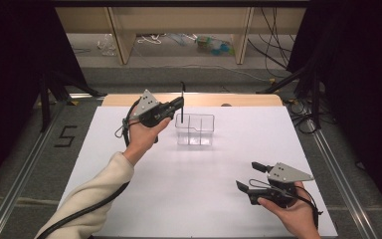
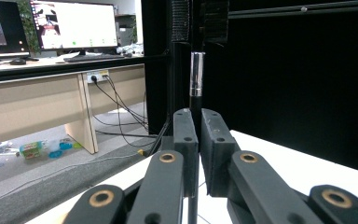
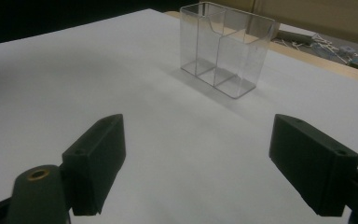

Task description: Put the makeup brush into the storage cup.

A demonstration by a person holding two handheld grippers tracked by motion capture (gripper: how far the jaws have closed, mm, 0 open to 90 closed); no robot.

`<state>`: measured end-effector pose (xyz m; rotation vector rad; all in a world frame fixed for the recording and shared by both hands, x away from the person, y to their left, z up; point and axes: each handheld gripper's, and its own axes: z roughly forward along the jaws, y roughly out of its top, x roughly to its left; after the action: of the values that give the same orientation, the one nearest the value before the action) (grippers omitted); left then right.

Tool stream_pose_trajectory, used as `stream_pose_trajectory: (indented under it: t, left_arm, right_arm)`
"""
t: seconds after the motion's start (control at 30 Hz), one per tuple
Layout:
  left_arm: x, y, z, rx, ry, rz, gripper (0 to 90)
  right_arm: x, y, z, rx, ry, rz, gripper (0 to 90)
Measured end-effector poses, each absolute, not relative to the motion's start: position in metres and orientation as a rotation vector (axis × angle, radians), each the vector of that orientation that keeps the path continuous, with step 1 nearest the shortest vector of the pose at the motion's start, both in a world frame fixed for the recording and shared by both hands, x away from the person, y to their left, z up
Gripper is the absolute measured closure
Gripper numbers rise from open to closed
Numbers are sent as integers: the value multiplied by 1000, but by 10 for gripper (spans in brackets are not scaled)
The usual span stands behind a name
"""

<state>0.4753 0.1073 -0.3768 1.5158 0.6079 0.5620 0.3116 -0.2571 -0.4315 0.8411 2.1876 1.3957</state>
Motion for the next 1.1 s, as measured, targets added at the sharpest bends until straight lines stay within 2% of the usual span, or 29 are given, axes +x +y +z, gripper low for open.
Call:
stream_pose_trajectory:
  t: [1.1]
  left_arm:
    - [484, 107, -384, 1531, 613, 576, 856]
  right_arm:
    - [311, -257, -431, 849, 2190, 1386, 197]
